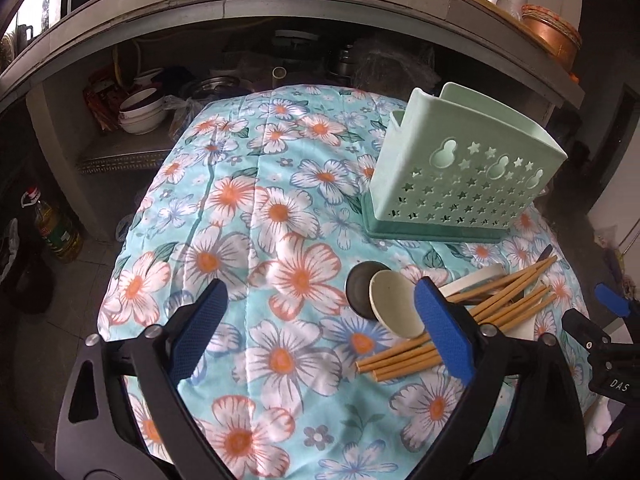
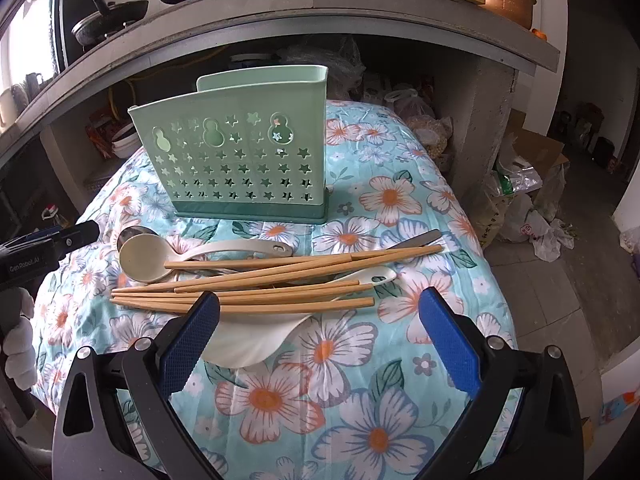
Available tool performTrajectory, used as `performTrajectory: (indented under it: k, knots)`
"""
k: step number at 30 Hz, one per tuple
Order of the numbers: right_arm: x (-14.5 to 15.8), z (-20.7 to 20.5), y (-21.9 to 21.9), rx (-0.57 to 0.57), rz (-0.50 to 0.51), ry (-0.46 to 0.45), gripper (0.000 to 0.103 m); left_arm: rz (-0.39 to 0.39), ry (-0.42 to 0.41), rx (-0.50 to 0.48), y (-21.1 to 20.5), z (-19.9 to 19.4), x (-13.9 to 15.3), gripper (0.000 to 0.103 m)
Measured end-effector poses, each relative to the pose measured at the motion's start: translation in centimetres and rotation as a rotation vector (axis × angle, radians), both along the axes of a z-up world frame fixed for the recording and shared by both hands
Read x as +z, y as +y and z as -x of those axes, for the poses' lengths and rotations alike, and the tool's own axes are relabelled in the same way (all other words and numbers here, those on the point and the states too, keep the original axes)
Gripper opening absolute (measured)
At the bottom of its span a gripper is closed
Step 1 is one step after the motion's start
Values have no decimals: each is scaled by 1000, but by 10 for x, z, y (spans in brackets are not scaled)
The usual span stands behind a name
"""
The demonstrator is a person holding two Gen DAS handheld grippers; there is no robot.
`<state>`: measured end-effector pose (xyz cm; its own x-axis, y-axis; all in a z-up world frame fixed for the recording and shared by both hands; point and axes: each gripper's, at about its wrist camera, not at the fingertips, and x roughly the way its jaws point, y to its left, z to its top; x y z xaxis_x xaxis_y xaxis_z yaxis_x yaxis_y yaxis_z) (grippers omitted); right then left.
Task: Organize utensils
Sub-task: 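Reach the left tool to the metal spoon and close on its handle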
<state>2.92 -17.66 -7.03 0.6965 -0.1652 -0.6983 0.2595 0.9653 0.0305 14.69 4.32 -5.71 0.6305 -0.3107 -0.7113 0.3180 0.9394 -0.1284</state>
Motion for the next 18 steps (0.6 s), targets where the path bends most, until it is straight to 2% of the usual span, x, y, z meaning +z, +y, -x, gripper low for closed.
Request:
performTrajectory:
  k: [1,3,5,8,10,13,16,18]
  knots:
    - [-1,-2,1,-2,-2,3,97,16,19,-22,2,-5,-2,72]
    - [-2,-6,2,-6,-3,10,97,70,68,-48,7,-16,-7,62]
    - [-4,-10,3,-9,-5,16,97,133,123,-78,12,-24,-14,46]
    - [-5,-14,3,-19,-8,24,97,204,170,-126,12,-30,-20,35]
    - [-7,-16,2,-28,-13,31,97,220,187,-157,9,-32,-24,33]
    - [-9,-19,0,-40,-22,42,97,211,214,-177,4,-35,-32,17]
    - [-10,-19,-2,-52,-25,44,97,204,229,-180,5,-38,-37,7]
    - [-10,-19,-3,-59,-28,45,97,198,231,-179,5,-39,-37,5]
